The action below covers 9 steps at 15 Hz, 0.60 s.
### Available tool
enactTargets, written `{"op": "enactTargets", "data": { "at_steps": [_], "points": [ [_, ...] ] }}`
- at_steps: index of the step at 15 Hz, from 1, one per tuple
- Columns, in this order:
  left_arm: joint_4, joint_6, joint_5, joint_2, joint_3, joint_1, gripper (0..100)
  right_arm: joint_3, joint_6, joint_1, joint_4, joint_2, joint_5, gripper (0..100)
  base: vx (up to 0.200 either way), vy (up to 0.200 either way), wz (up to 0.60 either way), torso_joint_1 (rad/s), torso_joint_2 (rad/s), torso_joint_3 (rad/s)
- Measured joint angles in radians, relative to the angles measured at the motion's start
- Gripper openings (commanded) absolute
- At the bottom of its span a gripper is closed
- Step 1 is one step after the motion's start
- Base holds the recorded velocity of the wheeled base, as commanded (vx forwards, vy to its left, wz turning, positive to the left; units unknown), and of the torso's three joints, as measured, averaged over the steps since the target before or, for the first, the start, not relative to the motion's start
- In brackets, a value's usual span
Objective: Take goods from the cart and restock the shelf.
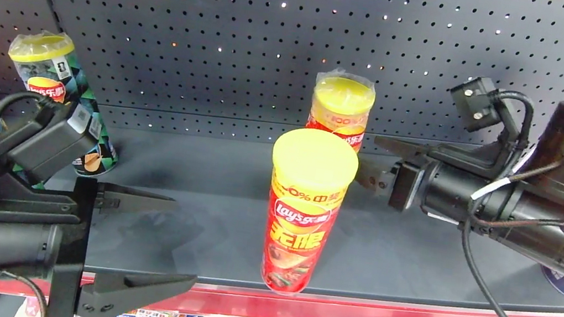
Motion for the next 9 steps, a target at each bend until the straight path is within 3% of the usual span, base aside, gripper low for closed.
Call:
{"op": "enactTargets", "data": {
  "at_steps": [3,6,9],
  "points": [
    [0.0,0.001,0.054,0.026,-0.027,0.0,100,0.092,0.0,-0.006,0.002,-0.078,-0.06,100,0.0,0.0,0.0,0.0,0.0,0.0],
    [-0.001,0.004,0.129,0.082,-0.067,-0.006,100,0.19,-0.002,-0.012,0.006,-0.167,-0.189,100,0.0,0.0,0.0,0.0,0.0,0.0],
    [-0.001,0.007,0.196,0.134,-0.087,-0.053,100,0.256,-0.004,-0.013,0.097,-0.266,-0.233,100,0.0,0.0,0.0,0.0,0.0,0.0]
  ]
}}
